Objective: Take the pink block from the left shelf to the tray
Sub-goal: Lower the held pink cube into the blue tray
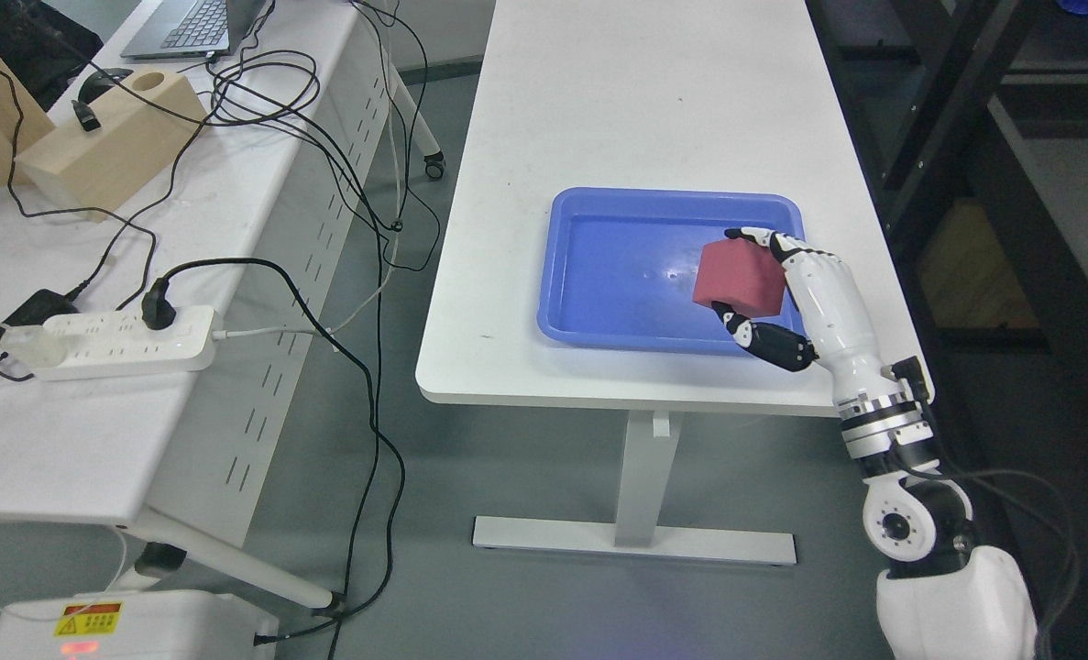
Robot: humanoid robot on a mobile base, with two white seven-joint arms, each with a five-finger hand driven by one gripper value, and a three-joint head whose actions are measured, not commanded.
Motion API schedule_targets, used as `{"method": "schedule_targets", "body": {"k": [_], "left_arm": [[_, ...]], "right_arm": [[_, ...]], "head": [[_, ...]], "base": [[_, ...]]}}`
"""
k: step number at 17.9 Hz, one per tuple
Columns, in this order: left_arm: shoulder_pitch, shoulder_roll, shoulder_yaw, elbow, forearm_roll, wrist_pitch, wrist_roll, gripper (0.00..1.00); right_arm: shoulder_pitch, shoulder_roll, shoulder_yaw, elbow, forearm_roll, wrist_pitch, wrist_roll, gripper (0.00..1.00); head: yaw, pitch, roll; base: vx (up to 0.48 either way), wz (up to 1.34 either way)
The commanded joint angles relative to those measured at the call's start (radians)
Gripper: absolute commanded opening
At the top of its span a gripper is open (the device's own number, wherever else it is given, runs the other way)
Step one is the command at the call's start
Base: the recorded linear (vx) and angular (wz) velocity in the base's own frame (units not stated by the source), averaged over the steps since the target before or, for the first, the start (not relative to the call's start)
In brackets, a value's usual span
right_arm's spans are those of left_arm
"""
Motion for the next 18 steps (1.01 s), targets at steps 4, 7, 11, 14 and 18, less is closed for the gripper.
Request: {"method": "schedule_targets", "body": {"k": [4,7,11,14,18], "left_arm": [[0.000,0.017,0.000,-0.017,0.000,-0.001,0.000,1.00],[0.000,0.017,0.000,-0.017,0.000,-0.003,0.000,1.00],[0.000,0.017,0.000,-0.017,0.000,-0.003,0.000,1.00],[0.000,0.017,0.000,-0.017,0.000,-0.003,0.000,1.00],[0.000,0.017,0.000,-0.017,0.000,-0.003,0.000,1.00]], "right_arm": [[-0.002,-0.017,0.082,0.000,0.202,0.016,0.000,0.03],[-0.002,-0.017,0.107,0.000,0.311,0.039,0.000,0.03],[0.000,-0.017,0.150,0.006,0.457,0.045,0.012,0.03],[0.005,-0.017,0.150,0.006,0.472,0.039,0.038,0.03],[0.009,-0.017,0.147,0.009,0.485,0.037,0.130,0.04]], "head": [[0.0000,0.000,0.000],[0.0000,0.000,0.000],[0.0000,0.000,0.000],[0.0000,0.000,0.000],[0.0000,0.000,0.000]], "base": [[0.194,0.02],[0.155,0.00],[0.127,-0.01],[0.098,-0.02],[0.054,-0.01]]}}
